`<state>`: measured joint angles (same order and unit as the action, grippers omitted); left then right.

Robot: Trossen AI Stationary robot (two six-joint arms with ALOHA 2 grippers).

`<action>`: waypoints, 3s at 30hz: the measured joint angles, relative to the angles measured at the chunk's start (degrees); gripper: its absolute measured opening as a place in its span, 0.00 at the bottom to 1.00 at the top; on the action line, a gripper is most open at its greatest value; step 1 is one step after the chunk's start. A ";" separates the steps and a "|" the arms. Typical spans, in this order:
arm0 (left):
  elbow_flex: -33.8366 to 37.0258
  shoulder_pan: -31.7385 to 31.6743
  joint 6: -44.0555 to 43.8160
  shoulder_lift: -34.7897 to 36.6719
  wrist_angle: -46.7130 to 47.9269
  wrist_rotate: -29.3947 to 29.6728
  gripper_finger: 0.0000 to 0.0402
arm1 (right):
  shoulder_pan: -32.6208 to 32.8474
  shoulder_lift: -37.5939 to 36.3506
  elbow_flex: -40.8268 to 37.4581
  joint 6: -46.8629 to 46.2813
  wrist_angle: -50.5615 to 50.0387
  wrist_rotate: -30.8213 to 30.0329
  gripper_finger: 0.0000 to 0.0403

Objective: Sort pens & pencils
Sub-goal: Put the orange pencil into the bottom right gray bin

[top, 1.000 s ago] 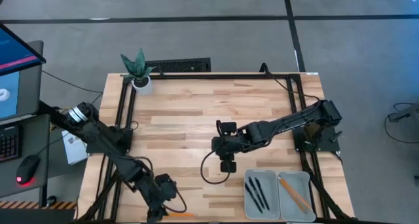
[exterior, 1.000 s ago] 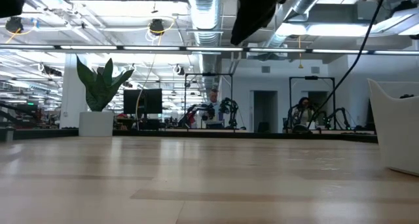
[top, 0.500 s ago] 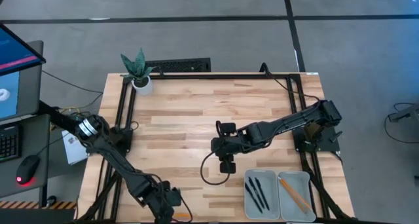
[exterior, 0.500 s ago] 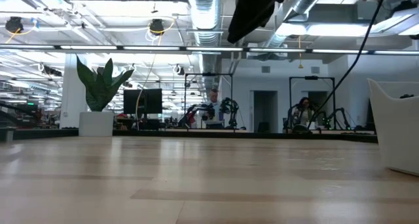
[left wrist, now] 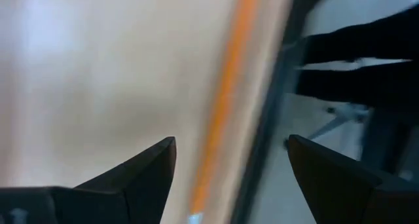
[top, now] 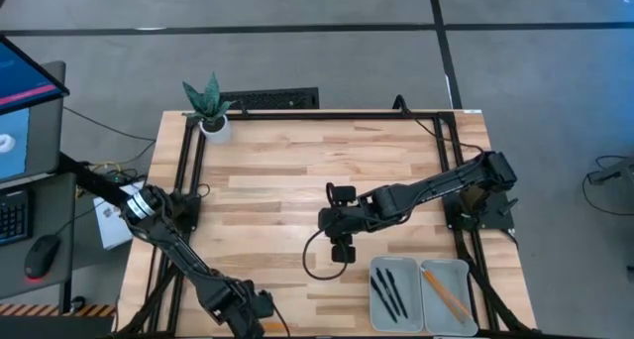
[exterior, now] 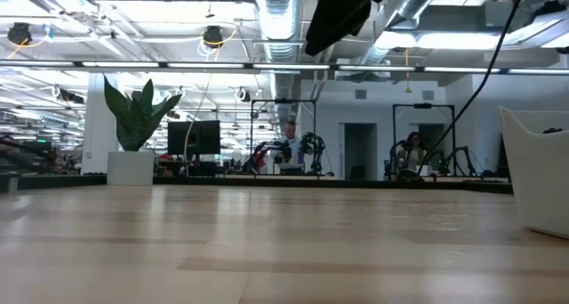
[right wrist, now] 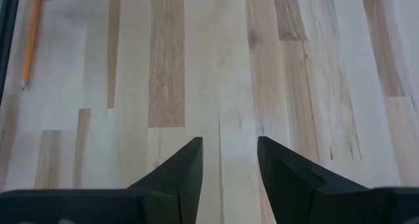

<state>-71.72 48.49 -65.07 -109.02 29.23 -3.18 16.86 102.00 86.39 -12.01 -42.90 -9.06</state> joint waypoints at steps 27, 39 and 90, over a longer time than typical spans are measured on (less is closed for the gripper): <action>-0.22 0.37 -4.24 -4.85 4.48 0.91 0.71 | 0.13 0.00 0.00 -0.03 2.11 0.00 0.42; -0.13 -0.66 -12.82 -4.96 5.00 -2.57 0.71 | 0.13 0.00 0.00 0.03 2.13 0.00 0.42; -7.19 -3.66 -8.62 -5.59 31.54 9.87 0.71 | -0.13 0.00 0.00 0.41 1.76 0.00 0.42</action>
<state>-78.91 44.83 -73.69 -114.61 60.77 6.69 16.73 102.00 86.39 -11.60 -41.15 -9.06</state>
